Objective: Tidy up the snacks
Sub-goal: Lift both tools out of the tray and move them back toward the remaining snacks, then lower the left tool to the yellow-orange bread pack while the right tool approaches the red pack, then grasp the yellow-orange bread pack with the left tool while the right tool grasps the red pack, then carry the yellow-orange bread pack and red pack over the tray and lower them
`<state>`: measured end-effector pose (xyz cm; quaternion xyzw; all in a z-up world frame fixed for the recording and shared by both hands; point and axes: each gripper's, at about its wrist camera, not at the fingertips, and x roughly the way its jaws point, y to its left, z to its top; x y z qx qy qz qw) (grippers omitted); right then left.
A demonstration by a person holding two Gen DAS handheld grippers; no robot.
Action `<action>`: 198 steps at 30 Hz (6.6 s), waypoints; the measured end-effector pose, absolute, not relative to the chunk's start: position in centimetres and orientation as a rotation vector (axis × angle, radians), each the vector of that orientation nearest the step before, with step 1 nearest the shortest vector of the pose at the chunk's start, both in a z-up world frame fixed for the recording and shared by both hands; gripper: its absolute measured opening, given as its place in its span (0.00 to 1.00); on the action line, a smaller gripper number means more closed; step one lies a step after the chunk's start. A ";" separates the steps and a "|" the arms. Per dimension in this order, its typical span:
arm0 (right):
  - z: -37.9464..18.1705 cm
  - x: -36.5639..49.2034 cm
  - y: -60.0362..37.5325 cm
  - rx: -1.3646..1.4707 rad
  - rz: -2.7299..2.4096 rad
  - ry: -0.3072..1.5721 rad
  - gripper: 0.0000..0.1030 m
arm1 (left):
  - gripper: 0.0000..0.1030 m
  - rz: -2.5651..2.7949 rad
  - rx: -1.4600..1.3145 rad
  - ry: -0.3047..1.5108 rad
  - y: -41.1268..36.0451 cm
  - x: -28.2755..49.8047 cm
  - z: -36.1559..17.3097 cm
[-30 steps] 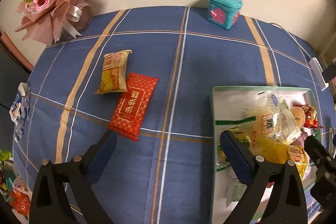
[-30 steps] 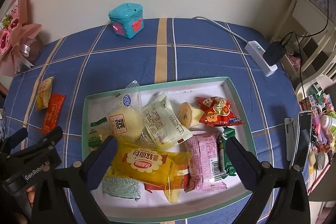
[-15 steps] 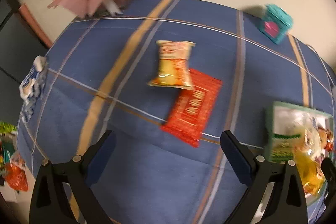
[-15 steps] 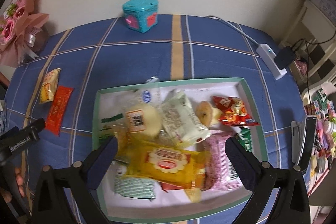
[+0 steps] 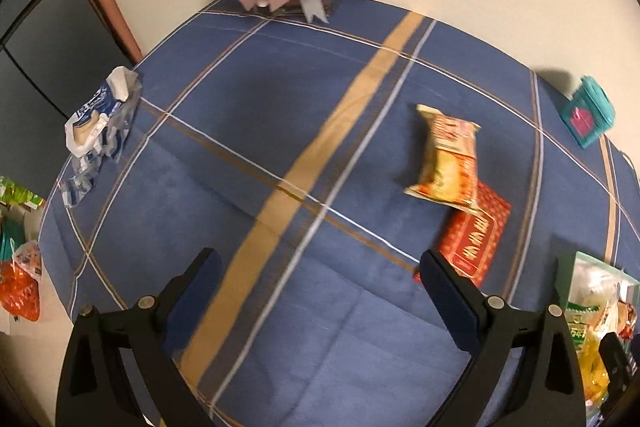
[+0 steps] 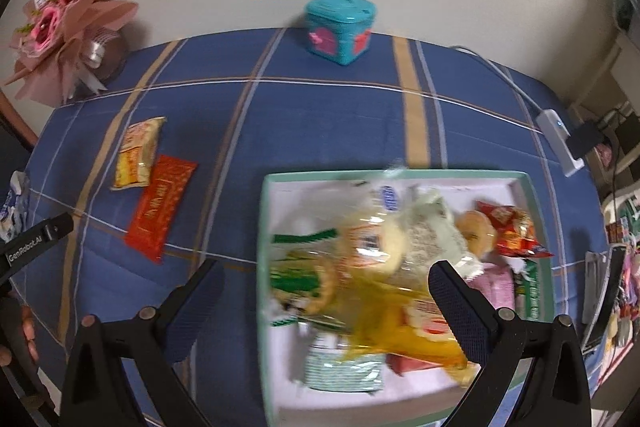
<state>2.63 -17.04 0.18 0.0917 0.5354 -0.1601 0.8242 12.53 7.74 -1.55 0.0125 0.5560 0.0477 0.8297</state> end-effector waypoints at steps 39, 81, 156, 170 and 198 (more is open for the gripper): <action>-7.1 12.7 -10.3 0.178 -0.217 1.164 1.00 | 0.96 0.103 0.001 1.216 8.9 19.1 -5.9; -10.2 14.9 -11.6 0.160 -0.239 1.128 0.90 | 0.96 -0.084 -0.002 1.126 3.6 20.7 -6.0; 4.0 -4.0 -22.5 0.269 -0.419 0.952 0.48 | 0.33 -0.384 0.125 1.058 -8.7 2.0 1.5; 3.6 -7.1 -25.9 0.329 -0.477 0.961 0.48 | 0.33 -0.478 0.188 1.086 -12.8 -1.1 0.5; -0.3 -8.0 -28.9 0.372 -0.500 1.032 0.48 | 0.33 -0.471 0.257 1.168 -14.6 -2.0 -3.1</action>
